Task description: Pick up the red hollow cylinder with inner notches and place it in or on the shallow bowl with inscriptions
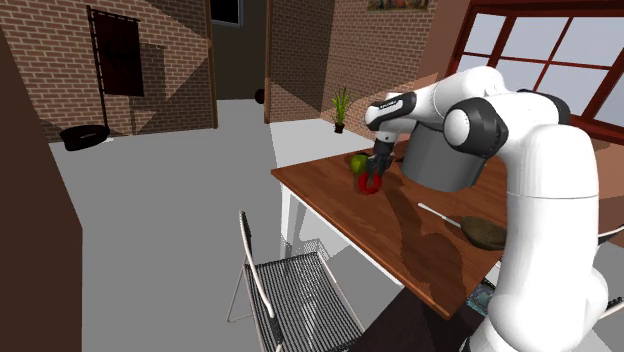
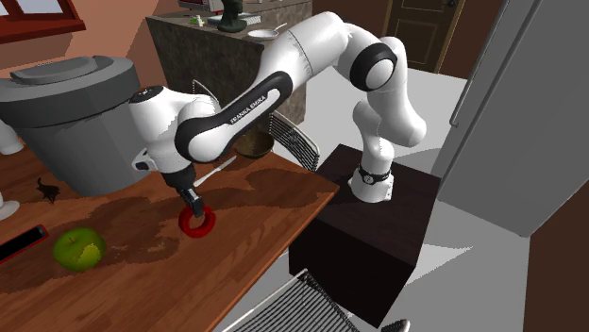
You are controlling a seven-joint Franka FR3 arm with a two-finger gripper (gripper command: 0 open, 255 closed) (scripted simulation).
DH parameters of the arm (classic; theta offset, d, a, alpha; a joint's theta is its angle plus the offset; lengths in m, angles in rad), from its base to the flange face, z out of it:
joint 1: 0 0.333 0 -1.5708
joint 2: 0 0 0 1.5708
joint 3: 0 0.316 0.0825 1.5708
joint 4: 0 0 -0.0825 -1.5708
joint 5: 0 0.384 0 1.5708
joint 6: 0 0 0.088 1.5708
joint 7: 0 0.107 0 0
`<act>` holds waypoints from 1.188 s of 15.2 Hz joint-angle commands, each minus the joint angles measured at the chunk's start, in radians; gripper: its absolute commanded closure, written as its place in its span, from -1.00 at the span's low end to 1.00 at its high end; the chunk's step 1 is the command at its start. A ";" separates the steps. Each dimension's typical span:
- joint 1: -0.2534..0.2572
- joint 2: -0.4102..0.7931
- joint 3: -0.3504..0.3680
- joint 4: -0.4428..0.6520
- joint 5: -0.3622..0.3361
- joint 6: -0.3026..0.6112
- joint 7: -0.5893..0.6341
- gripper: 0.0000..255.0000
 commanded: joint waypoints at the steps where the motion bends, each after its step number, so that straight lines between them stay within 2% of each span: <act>1: 0.000 -0.010 -0.002 0.015 -0.005 -0.024 0.003 1.00; 14: -0.002 -0.047 -0.012 0.130 -0.024 -0.173 0.019 1.00; 18: -0.016 -0.158 -0.041 -0.020 -0.057 -0.132 -0.033 1.00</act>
